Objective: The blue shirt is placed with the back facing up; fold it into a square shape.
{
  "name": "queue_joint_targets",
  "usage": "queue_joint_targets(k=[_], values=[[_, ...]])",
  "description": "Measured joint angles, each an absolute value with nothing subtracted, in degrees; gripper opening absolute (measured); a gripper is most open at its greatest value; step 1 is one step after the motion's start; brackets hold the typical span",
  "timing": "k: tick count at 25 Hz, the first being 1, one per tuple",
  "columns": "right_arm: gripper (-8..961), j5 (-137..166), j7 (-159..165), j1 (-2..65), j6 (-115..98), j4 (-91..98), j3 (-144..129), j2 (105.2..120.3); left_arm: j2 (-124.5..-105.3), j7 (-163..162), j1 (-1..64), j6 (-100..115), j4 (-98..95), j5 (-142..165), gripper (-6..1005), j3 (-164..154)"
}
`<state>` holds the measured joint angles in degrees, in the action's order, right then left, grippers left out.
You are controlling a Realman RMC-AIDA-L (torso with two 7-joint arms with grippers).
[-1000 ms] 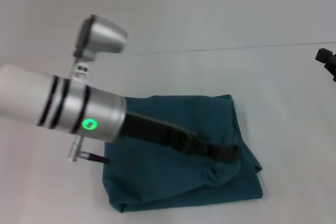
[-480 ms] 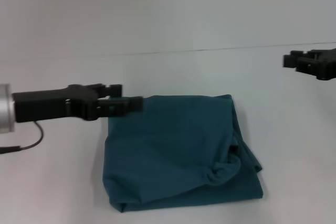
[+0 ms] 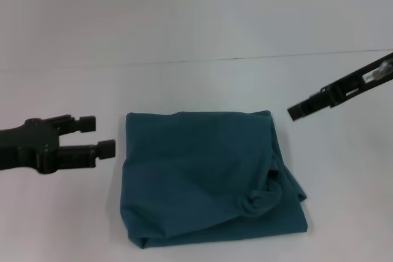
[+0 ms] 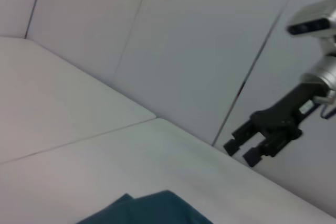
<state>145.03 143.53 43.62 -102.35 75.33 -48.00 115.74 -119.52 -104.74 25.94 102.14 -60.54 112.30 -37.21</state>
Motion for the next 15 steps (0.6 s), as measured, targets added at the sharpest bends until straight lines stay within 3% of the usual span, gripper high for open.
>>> queue_joint_targets(k=[7, 15], values=[[766, 149.99, 147.20, 46.59, -102.68, 73.45, -57.11, 118.24, -119.45, -104.24, 24.94, 103.96, -60.58, 116.10, 937, -34.51], [819, 154.13, 151.84, 46.34, -96.79, 72.18, -61.61, 119.40, -119.87, -103.08, 24.73, 103.74, -60.46, 118.50, 933, -35.14]])
